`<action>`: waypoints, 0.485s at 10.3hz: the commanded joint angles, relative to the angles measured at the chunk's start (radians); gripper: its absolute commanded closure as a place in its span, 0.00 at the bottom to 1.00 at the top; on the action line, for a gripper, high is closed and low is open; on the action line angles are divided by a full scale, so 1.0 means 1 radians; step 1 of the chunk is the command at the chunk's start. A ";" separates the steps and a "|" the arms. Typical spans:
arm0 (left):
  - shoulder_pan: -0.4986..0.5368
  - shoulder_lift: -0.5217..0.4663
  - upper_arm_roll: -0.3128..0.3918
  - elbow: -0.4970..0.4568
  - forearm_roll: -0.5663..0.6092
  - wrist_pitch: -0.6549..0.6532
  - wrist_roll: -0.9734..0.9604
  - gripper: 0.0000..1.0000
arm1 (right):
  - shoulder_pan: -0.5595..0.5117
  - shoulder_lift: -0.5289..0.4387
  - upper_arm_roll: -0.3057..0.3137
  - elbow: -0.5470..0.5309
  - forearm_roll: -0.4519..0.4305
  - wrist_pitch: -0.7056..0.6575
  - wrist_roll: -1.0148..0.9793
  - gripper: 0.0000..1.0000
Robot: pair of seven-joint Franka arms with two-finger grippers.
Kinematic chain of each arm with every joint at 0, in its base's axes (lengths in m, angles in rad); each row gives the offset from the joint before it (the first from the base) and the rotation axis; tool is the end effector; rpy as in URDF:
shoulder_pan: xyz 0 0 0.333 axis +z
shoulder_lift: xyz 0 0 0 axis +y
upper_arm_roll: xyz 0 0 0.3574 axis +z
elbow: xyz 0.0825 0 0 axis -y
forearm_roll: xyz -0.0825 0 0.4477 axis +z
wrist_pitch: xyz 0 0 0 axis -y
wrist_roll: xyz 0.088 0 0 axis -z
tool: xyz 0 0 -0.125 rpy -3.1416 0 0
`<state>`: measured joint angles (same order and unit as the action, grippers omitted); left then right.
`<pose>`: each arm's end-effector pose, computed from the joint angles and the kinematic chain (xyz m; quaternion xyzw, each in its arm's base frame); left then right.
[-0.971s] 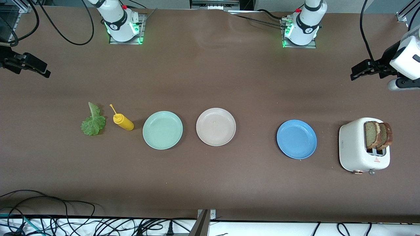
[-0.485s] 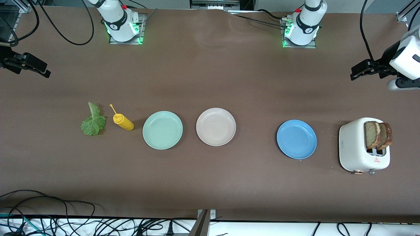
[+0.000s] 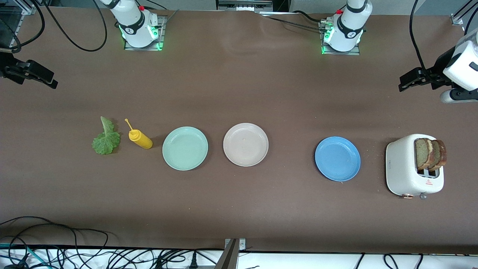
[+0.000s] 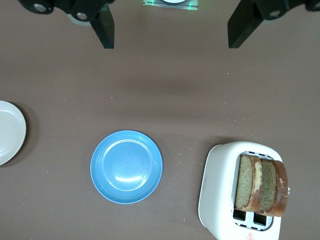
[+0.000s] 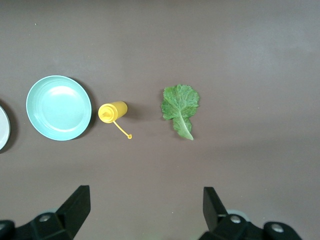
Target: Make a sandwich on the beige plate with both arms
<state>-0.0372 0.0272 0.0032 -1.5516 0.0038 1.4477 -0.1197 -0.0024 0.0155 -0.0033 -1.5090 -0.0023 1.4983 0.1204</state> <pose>0.6111 -0.0203 0.6315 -0.9969 -0.0429 0.0652 0.0070 0.6161 -0.0038 0.6649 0.9979 -0.0631 -0.0130 0.0019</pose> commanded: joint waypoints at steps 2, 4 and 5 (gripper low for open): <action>0.005 0.011 -0.006 0.027 0.019 -0.016 0.026 0.00 | -0.001 -0.005 0.003 0.016 0.018 -0.024 0.013 0.00; 0.002 0.017 -0.006 0.027 0.021 -0.016 0.020 0.00 | -0.001 -0.005 0.003 0.016 0.018 -0.024 0.013 0.00; 0.002 0.017 -0.006 0.027 0.021 -0.016 0.023 0.00 | -0.001 -0.005 0.005 0.016 0.018 -0.024 0.013 0.00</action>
<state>-0.0373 0.0309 0.0028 -1.5516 0.0038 1.4477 -0.1154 -0.0022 0.0155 -0.0012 -1.5090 -0.0021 1.4981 0.1204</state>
